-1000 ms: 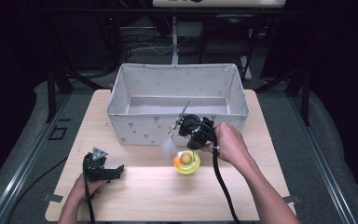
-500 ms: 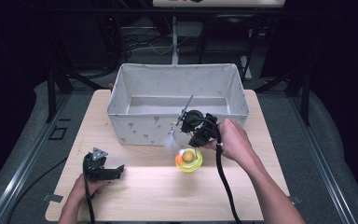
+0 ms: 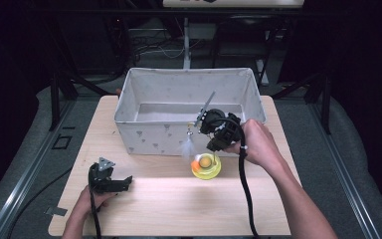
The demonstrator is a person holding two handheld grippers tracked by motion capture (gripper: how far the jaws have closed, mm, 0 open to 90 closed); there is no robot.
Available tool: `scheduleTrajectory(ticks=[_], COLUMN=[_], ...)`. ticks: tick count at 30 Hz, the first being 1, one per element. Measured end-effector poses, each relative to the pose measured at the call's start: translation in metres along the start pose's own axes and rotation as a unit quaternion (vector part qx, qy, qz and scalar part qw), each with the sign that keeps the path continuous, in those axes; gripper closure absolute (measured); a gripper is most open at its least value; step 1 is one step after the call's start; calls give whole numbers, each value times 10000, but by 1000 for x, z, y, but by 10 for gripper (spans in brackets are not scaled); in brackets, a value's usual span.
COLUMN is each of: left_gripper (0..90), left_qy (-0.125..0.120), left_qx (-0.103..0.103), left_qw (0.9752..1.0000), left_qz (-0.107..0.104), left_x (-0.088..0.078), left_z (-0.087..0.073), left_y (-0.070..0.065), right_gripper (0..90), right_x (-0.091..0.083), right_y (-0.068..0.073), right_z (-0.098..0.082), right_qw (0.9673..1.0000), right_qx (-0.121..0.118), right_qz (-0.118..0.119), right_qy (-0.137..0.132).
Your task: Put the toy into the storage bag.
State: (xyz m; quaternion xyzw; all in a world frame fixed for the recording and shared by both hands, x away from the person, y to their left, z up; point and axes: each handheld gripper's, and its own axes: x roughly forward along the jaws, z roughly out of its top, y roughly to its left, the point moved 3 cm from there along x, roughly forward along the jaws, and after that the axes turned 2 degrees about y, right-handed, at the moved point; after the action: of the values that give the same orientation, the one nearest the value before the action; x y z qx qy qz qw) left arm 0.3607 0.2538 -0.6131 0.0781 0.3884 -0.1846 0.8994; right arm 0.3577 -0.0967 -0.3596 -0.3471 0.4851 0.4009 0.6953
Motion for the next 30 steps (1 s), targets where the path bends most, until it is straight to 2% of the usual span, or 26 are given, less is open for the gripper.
scheduleTrajectory(ticks=[10, 30], left_gripper=[0, 1], left_qy=[10, 20], left_qx=[13, 19], left_qw=[10000, 10000], left_qz=[7, 9], left_x=[0, 0], left_z=[0, 0], left_y=[0, 0], right_gripper=[886, 886], right_x=[-14, -41], right_y=[-7, -14], right_z=[6, 20], right_qw=[9999, 9999], right_qx=[-36, -97], right_qz=[32, 21], right_qy=[156, 127])
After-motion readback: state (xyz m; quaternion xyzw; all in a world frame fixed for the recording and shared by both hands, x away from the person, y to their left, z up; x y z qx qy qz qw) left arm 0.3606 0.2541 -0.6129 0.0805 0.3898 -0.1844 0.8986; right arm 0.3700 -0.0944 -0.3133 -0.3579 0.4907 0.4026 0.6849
